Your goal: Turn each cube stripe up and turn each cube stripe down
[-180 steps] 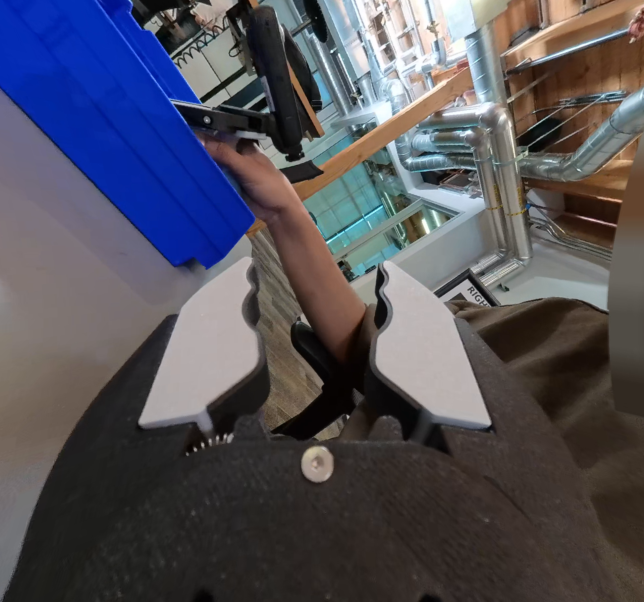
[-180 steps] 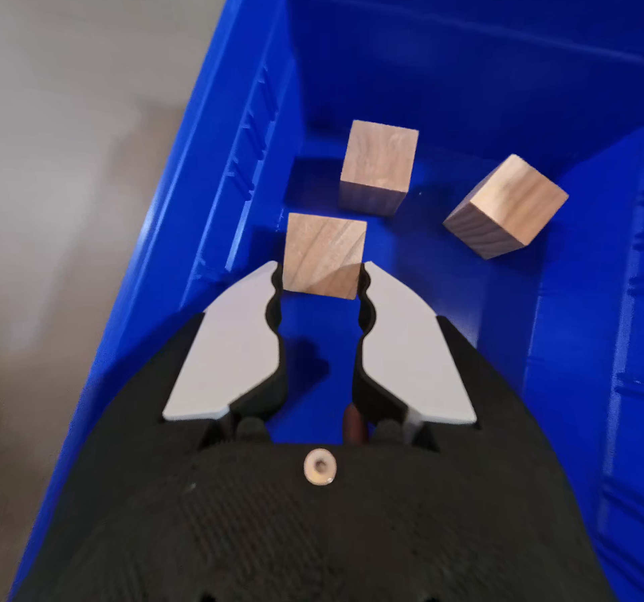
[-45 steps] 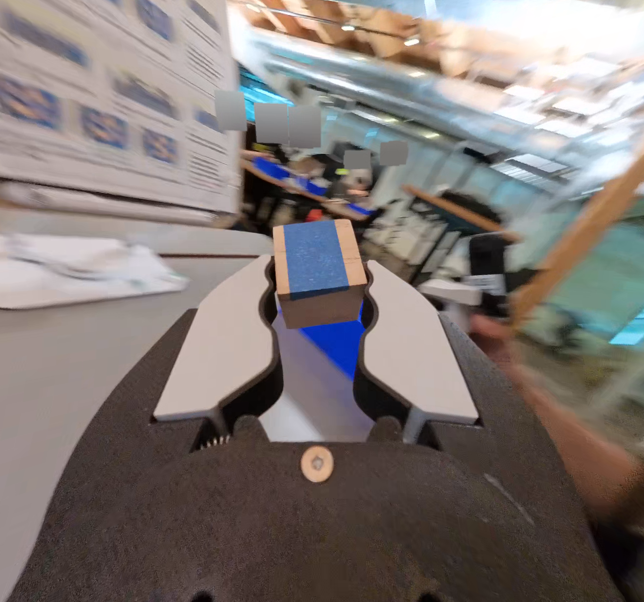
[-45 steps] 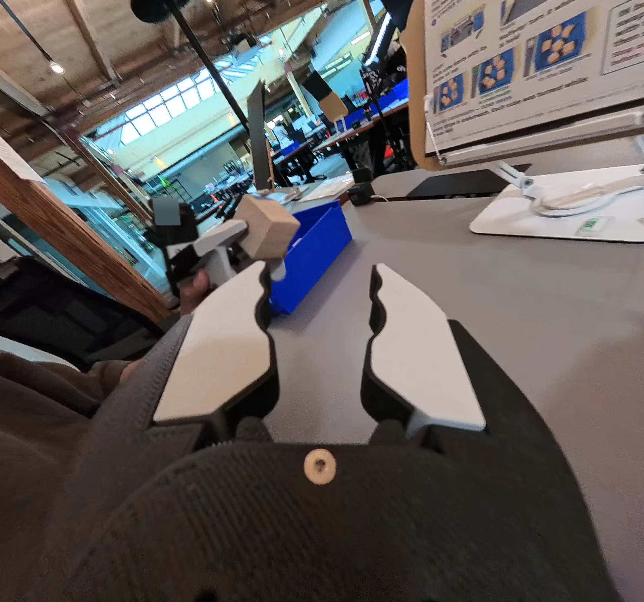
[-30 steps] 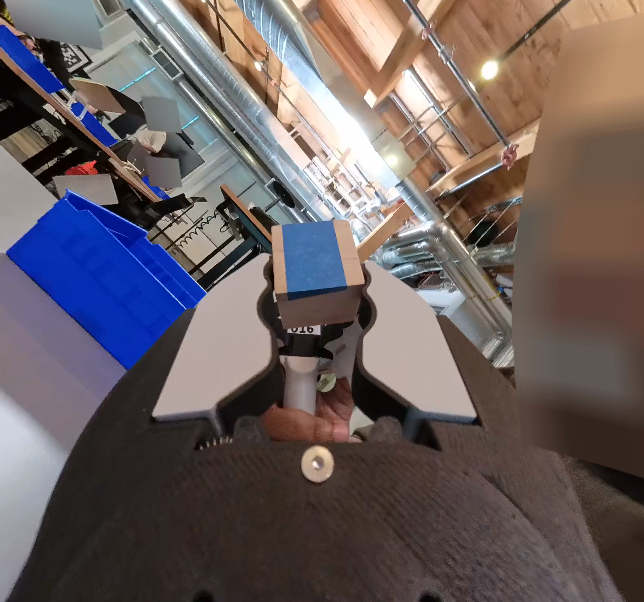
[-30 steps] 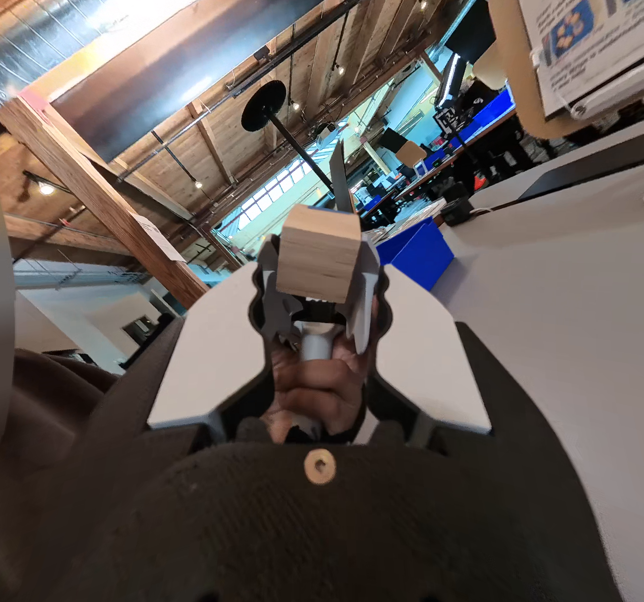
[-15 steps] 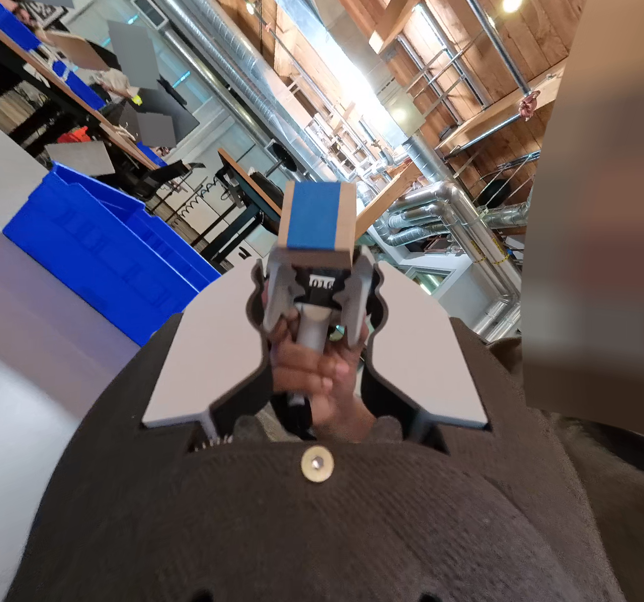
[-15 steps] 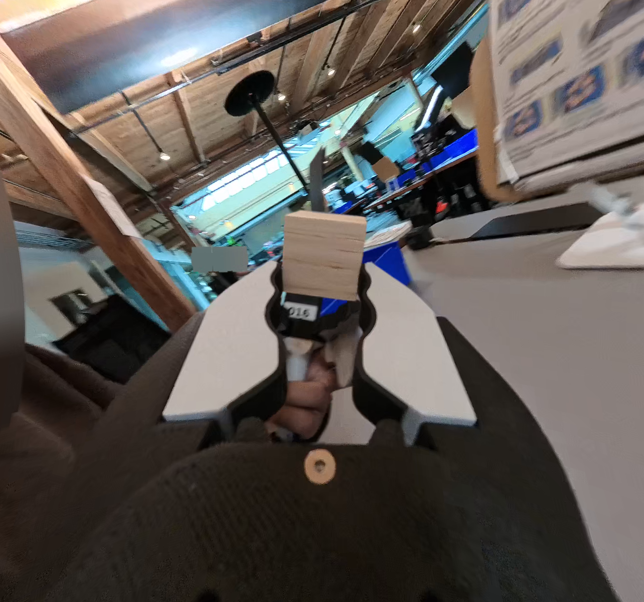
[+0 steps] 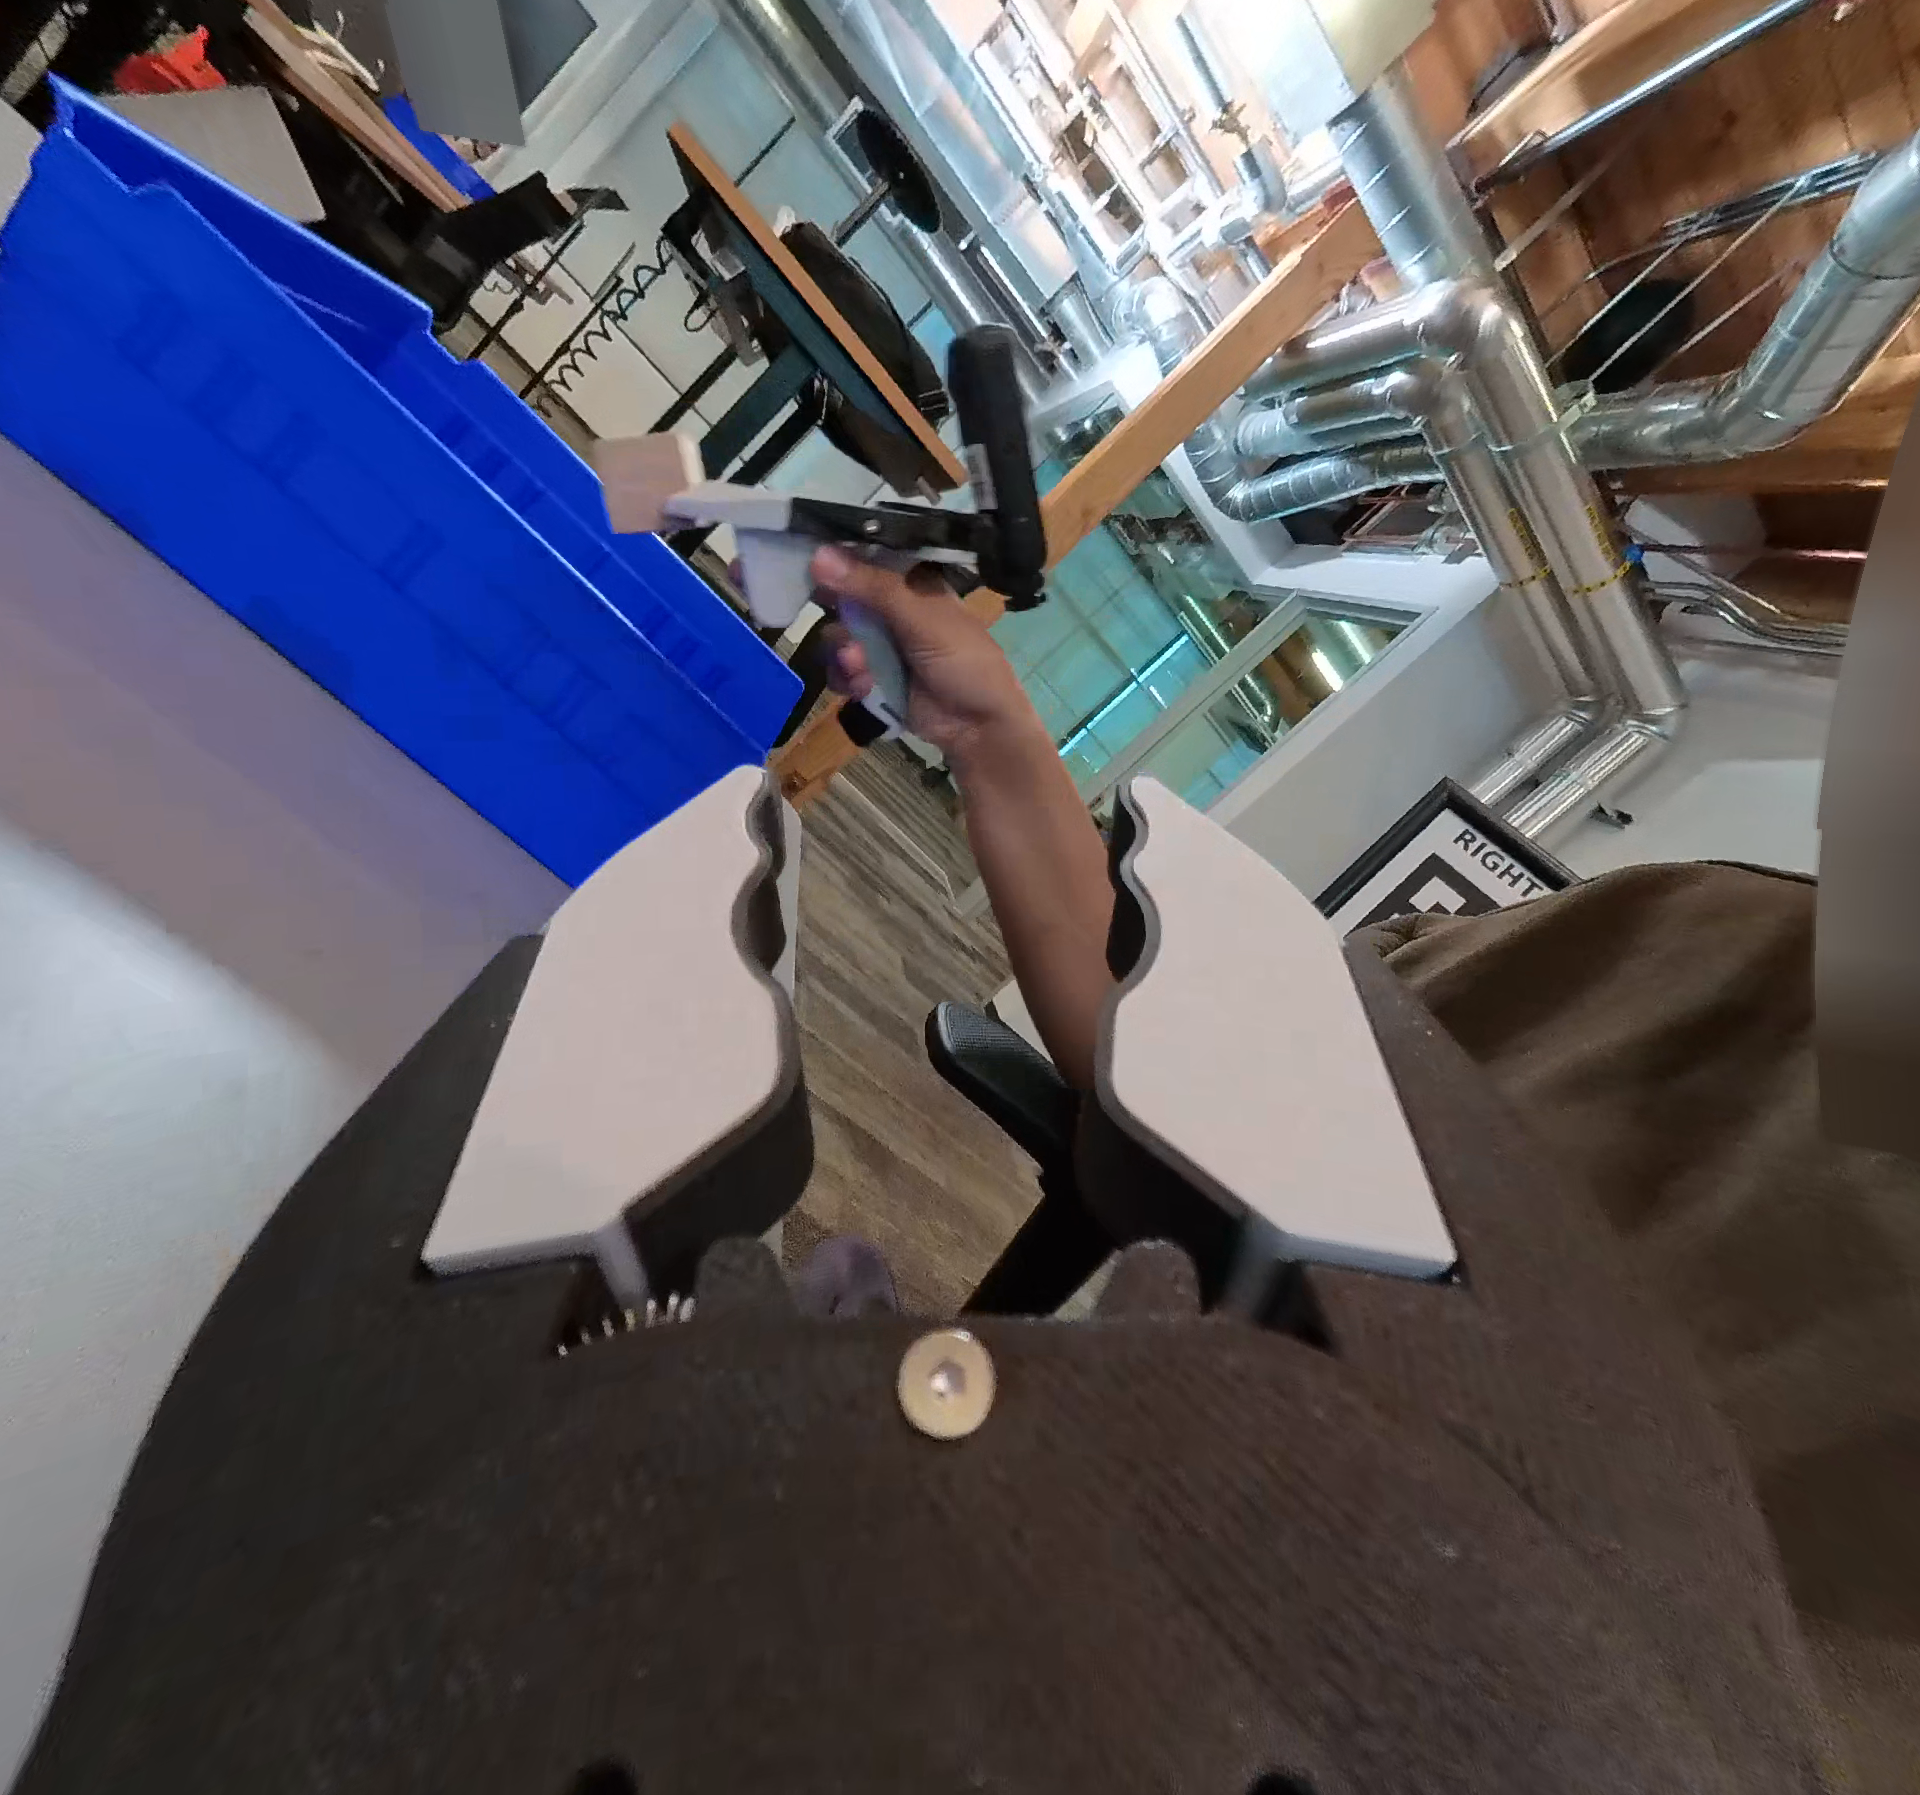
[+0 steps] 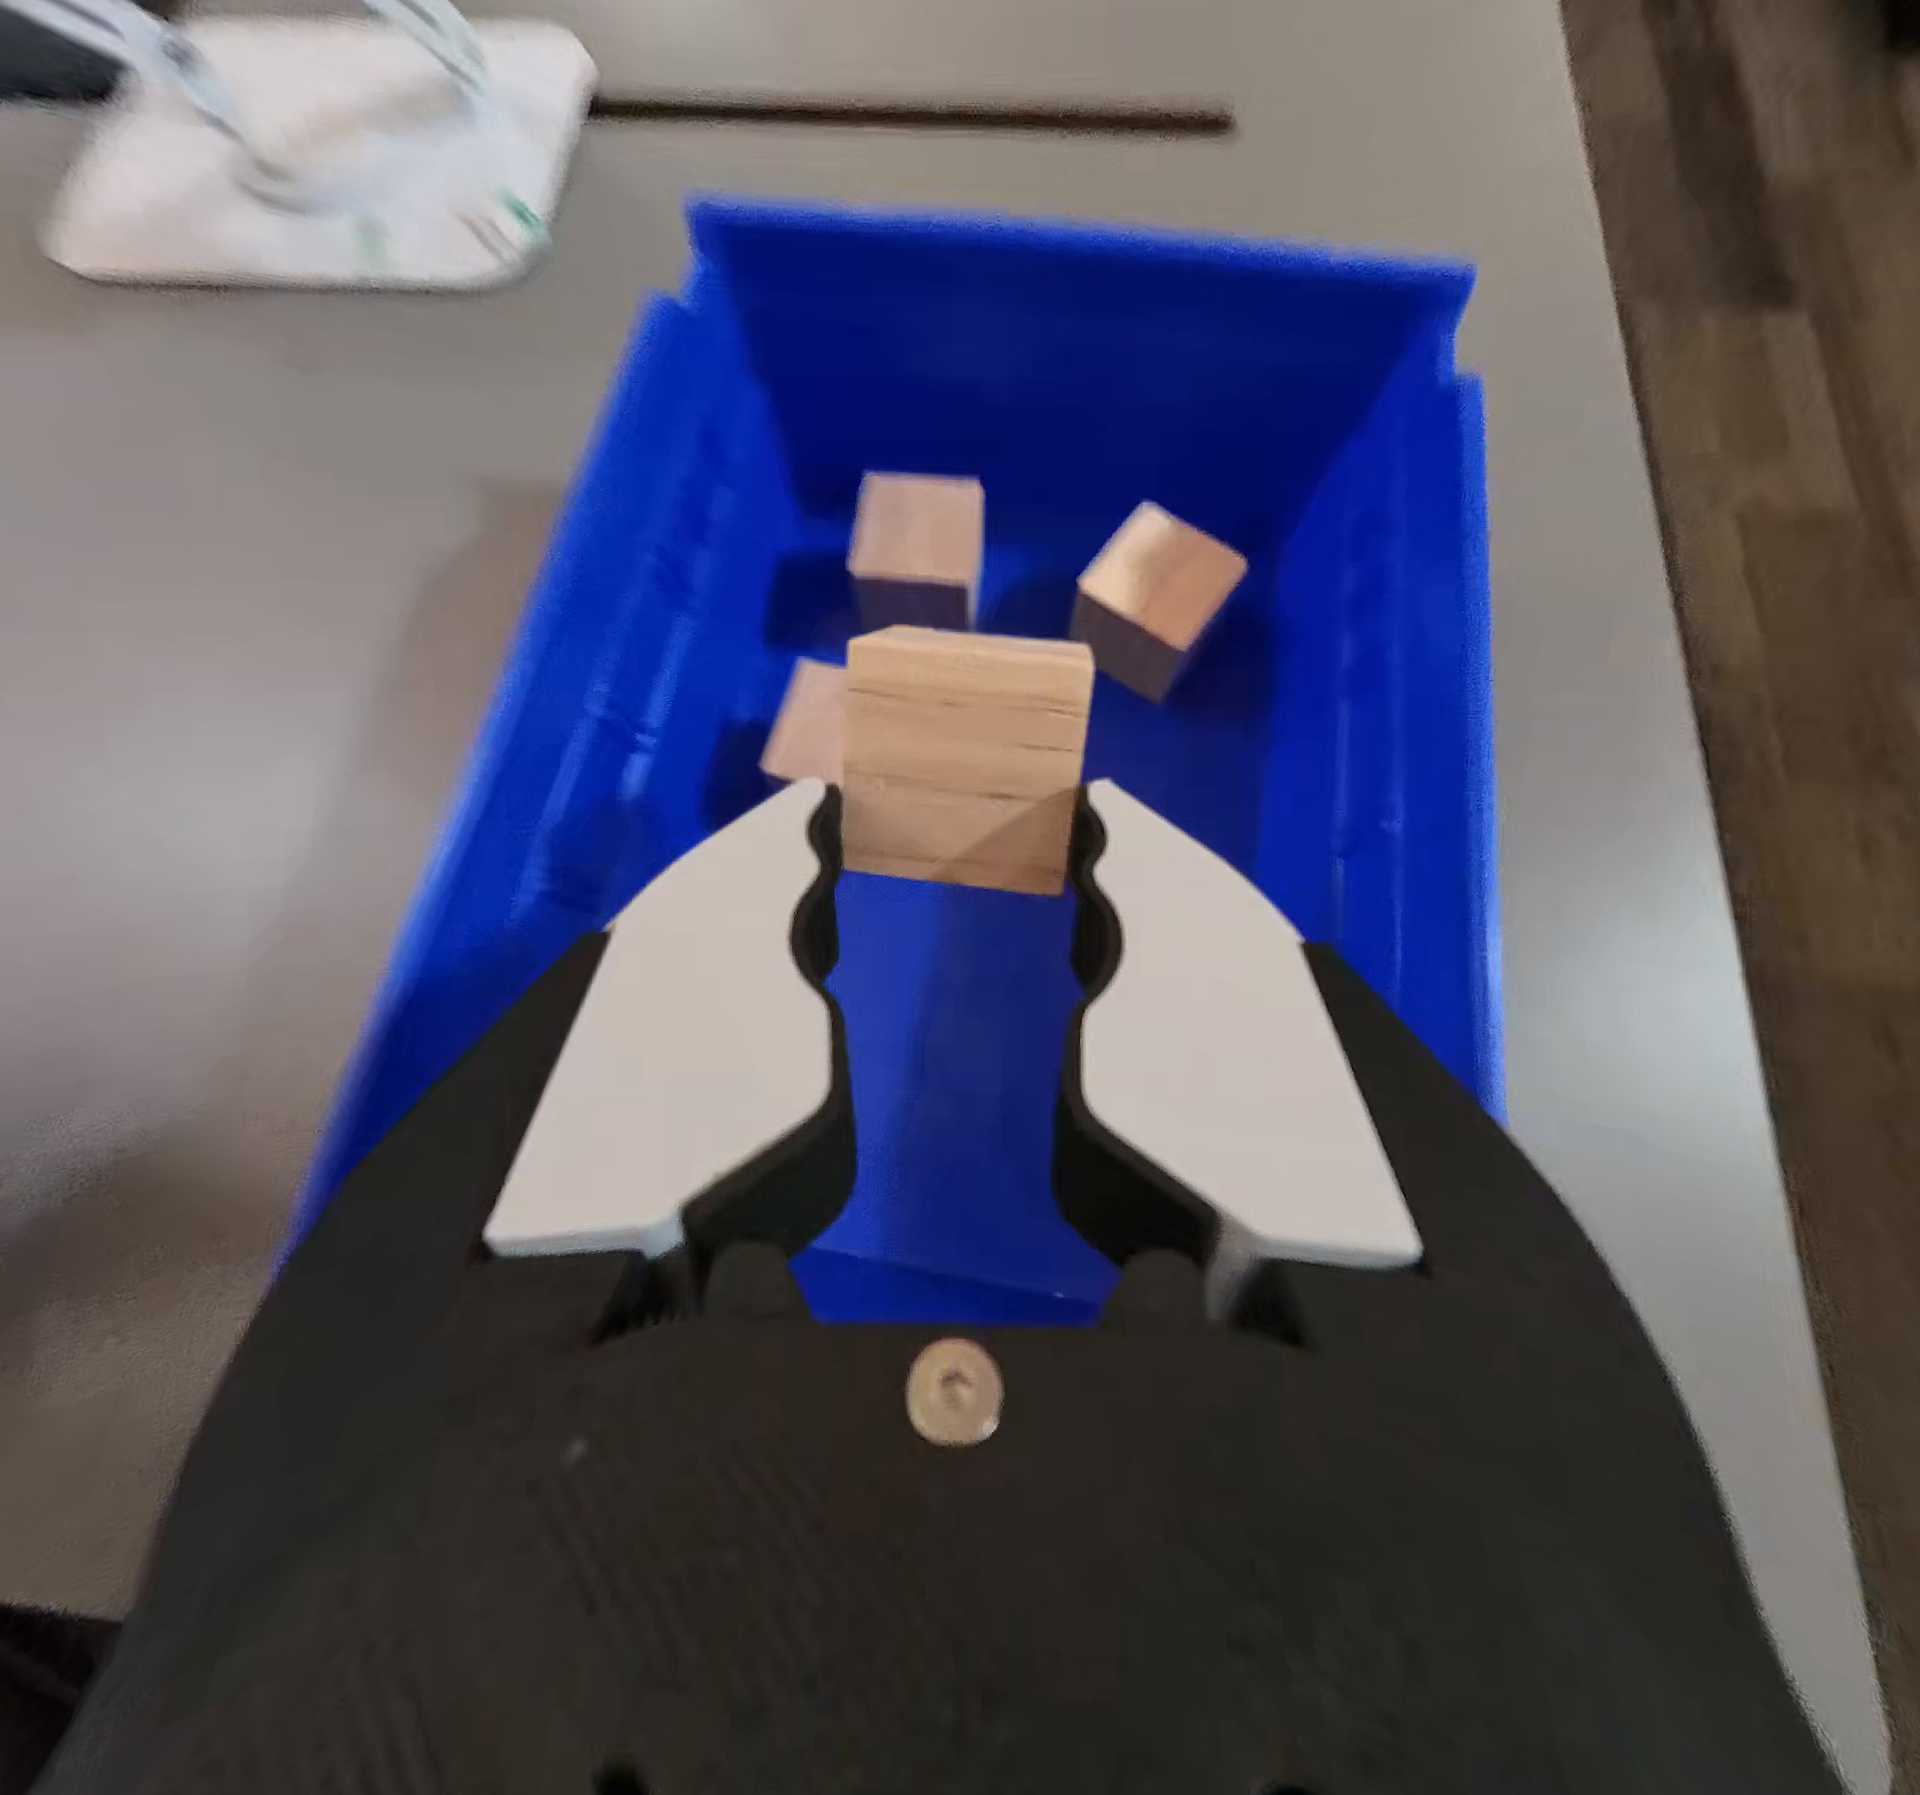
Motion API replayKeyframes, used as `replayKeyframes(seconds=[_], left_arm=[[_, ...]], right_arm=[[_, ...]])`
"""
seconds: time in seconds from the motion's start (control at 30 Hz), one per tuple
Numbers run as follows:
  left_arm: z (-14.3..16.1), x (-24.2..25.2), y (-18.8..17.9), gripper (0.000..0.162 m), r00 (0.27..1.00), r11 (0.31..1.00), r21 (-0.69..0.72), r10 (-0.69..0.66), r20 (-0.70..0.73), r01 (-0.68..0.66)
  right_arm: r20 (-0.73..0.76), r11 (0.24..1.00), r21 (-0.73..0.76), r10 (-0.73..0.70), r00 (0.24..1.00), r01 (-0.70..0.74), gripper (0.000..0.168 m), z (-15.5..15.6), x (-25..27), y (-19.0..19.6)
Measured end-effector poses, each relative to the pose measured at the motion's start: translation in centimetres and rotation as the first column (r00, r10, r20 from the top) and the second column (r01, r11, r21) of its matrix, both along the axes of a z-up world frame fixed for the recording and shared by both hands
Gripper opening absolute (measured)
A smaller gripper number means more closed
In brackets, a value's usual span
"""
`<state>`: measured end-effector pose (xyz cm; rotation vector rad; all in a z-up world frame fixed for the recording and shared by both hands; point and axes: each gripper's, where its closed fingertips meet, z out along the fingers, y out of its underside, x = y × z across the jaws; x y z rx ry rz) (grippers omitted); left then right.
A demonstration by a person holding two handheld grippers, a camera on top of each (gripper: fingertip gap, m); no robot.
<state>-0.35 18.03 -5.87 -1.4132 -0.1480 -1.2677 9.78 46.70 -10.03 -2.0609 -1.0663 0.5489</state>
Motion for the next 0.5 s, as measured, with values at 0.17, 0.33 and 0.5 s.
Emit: replayKeyframes(seconds=[0.17,0.33,0.5], left_arm=[[-0.1,-0.1,0.2,0.059,0.998,1.000,-0.017,-0.002,0.058,0.003],[-0.3,0.2,0.2,0.059,0.999,1.000,-0.022,-0.005,0.035,0.006],[-0.4,0.4,0.2,0.059,0.999,0.999,-0.030,-0.011,0.053,0.013]], right_arm=[[0.137,0.991,-0.107,-0.069,0.988,0.084,0.043,-6.1,0.2,1.7],[0.241,0.986,-0.116,-0.091,0.966,0.122,0.043,-8.5,0.4,3.0],[0.234,0.979,-0.147,-0.105,0.966,0.142,0.044,-8.9,0.4,3.7]])
